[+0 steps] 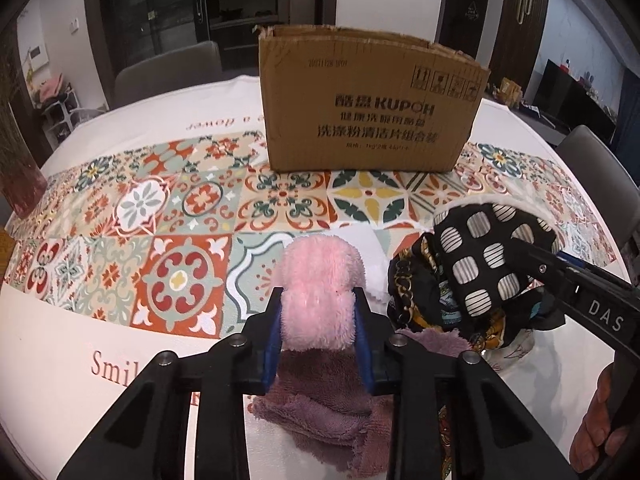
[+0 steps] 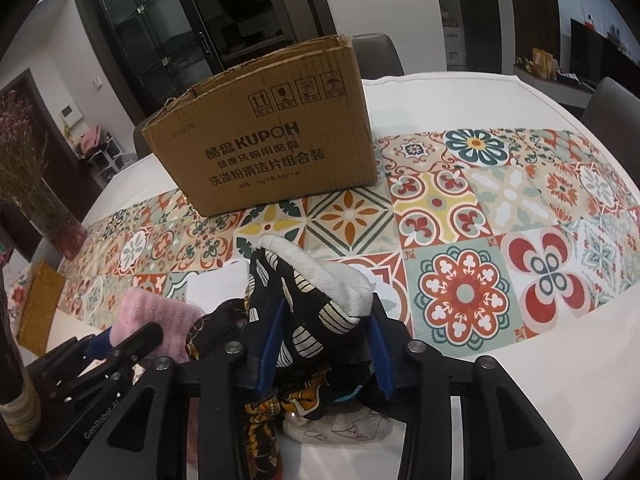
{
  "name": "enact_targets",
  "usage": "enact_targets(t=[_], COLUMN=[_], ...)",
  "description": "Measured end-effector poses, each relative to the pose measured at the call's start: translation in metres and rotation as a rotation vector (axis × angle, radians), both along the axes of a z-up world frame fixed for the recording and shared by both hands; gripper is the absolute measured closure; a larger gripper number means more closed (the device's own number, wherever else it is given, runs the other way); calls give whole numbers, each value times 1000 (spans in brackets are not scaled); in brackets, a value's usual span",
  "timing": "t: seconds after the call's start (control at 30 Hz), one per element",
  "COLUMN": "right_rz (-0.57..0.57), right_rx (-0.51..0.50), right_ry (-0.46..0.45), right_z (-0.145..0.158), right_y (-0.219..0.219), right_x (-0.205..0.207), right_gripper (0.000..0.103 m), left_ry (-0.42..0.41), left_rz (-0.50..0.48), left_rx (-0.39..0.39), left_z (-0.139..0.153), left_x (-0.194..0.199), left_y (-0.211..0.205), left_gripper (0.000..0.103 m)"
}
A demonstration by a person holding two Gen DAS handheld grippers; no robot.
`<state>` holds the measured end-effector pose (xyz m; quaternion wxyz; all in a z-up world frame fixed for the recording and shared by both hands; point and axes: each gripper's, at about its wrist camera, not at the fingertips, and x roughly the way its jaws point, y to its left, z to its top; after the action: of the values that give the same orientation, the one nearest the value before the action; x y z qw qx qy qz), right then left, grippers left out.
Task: Organize soft objects
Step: 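Close the left tool on the pink sock while the right tool grips the polka-dot cloth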
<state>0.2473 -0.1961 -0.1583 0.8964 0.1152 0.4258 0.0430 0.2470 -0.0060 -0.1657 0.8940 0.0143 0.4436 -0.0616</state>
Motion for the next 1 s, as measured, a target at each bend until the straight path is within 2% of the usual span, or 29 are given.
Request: enact_targets(t=[0.13, 0.67, 1.0], right_rz=[10, 28, 41], right_rx=[-17, -35, -57], right_ry=[-22, -109, -186], right_z=[8, 48, 83], right_y=[3, 6, 4], right_x=[-4, -8, -9], right_gripper=[71, 72, 72], left_ry=[-37, -139, -234], left_rz=[-4, -3, -5], left_rx=[9, -12, -41], left_z=[12, 55, 91], left_x=[-4, -12, -12], left_y=[0, 0, -4], left_gripper=[72, 73, 73])
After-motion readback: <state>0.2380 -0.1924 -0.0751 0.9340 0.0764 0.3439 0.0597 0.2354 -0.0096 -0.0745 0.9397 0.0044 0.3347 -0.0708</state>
